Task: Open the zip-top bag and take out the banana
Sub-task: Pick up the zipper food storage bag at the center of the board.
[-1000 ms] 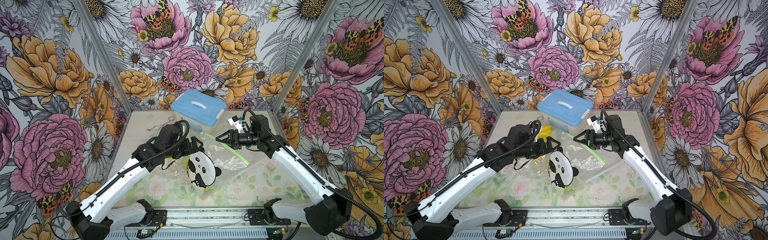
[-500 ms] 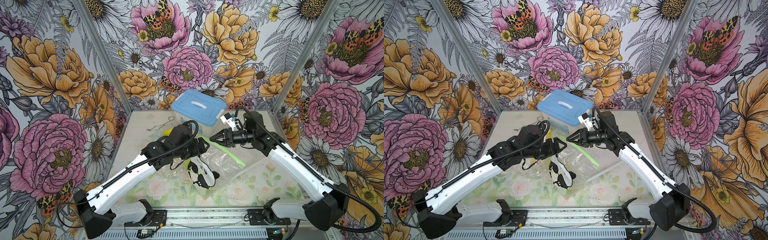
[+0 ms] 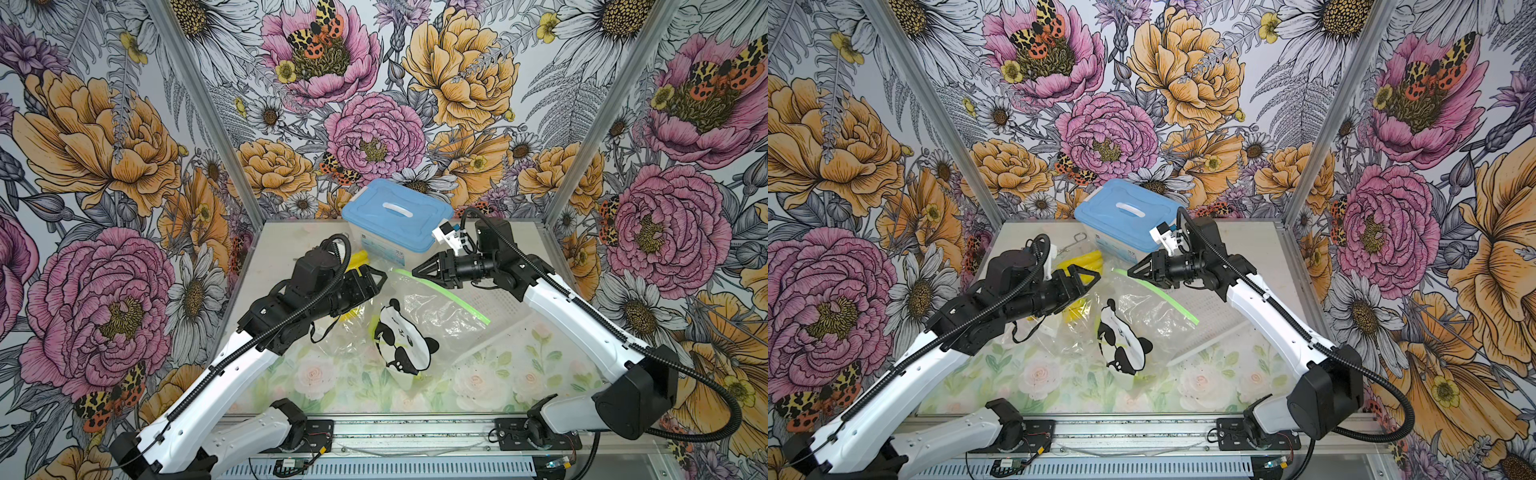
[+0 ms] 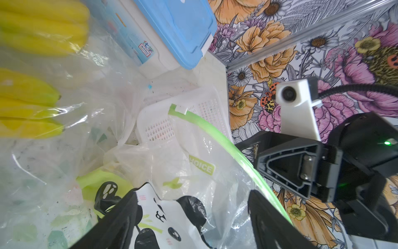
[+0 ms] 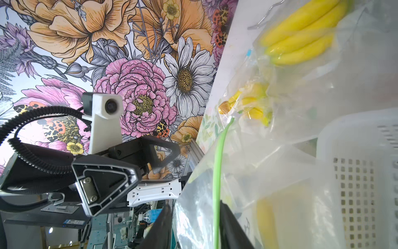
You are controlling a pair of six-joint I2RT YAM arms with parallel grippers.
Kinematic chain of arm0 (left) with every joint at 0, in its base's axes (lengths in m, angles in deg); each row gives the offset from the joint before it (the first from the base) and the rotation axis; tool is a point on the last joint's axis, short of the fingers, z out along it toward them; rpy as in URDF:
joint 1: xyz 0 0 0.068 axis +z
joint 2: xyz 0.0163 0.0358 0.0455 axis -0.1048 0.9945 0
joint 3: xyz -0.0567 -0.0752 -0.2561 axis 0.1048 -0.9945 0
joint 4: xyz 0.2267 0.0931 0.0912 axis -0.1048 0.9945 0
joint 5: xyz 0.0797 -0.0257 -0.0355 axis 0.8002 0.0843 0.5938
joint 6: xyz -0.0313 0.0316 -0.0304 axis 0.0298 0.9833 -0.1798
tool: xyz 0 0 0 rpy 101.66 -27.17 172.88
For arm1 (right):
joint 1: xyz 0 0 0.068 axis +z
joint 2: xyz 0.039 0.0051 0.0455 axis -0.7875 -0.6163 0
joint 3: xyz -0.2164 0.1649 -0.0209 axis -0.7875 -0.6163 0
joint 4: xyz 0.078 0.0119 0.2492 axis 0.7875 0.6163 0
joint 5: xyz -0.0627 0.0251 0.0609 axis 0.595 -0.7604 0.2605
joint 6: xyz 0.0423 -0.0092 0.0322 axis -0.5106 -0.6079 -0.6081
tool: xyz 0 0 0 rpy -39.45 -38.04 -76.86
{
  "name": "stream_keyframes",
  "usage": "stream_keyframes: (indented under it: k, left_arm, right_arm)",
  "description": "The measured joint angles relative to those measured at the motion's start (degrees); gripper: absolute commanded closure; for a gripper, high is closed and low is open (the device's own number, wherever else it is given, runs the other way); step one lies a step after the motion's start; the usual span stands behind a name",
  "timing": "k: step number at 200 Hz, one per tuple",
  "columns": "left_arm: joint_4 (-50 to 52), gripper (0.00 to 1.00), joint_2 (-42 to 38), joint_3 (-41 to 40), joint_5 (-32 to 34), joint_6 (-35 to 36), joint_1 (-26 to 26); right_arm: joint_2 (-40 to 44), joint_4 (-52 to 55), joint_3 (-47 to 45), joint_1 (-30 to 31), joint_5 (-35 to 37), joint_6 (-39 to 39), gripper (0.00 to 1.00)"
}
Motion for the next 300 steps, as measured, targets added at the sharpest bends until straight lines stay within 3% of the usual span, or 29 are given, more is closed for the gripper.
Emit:
stream_keyframes:
  k: [25,72,147,196,226,260,300]
  left_arm:
    - [0.09,0.17,-2.67,-1.22,-1.81,0.04,4.09]
    - [0.52,0.16,-1.07,-1.81,-4.61,0.74,5.97]
    - [0.68,0.15,2.34,-1.38,-10.43,5.44,12.35]
    - [0.7,0.15,4.2,-0.39,-13.16,7.89,13.68]
    - [0.85,0.14,5.05,0.2,-14.34,9.49,13.97]
    - [0.79,0.12,5.07,1.16,-16.31,11.72,16.41]
    - [0.17,0.11,2.89,1.6,-18.1,13.25,20.52]
  right_arm:
    - [-2.05,0.02,1.22,0.09,-0.24,0.33,0.75]
    - [-3.15,0.07,2.51,0.15,-0.37,0.26,0.83]
    - [-3.13,0.76,2.4,1.38,-0.7,0.33,0.79]
    - [-3.13,1.81,1.97,1.44,-0.68,0.39,0.99]
    - [-2.78,2.27,1.92,1.75,-0.39,0.98,1.0]
    - [-2.27,3.39,5.68,4.24,3.69,5.81,1.0]
    - [1.03,3.56,11.67,8.48,12.87,19.91,1.0]
